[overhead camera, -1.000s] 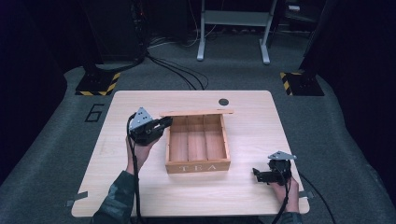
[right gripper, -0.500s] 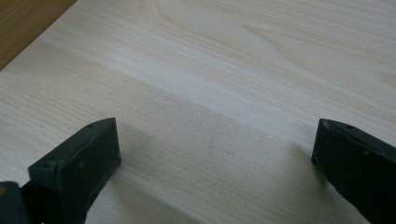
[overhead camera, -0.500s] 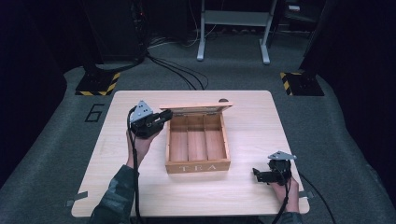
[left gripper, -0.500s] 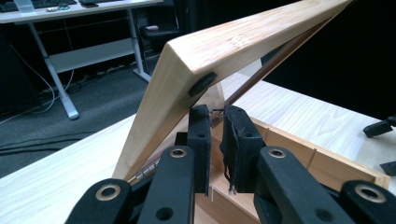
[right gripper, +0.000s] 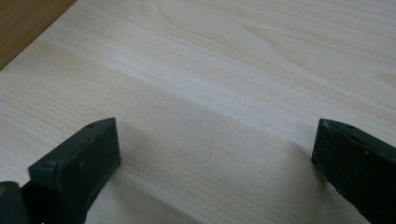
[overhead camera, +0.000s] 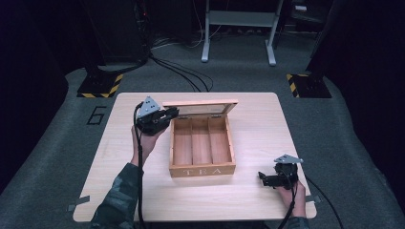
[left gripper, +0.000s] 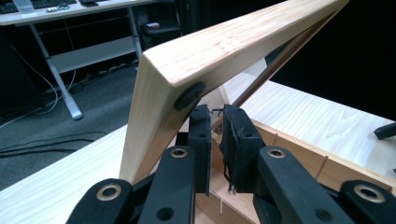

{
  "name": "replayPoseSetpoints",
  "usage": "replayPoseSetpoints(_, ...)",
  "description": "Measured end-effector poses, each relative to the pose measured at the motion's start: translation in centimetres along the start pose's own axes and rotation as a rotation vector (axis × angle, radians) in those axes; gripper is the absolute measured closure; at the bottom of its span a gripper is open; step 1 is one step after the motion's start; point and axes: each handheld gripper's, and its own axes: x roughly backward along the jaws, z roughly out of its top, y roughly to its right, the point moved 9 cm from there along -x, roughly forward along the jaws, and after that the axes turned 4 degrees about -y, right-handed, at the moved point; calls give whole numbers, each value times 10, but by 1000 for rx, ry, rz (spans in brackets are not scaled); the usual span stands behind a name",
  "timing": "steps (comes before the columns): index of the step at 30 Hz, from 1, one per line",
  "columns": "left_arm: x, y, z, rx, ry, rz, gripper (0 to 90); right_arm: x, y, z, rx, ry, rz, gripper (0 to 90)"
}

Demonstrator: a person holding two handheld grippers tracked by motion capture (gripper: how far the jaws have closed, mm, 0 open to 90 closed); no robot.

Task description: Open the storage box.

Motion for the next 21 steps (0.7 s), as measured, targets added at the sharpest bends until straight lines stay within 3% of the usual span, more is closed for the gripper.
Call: replayPoseSetpoints(21, -6, -11, 11, -3, 4, 15, 810, 0, 0, 0, 0, 1, 0, 7)
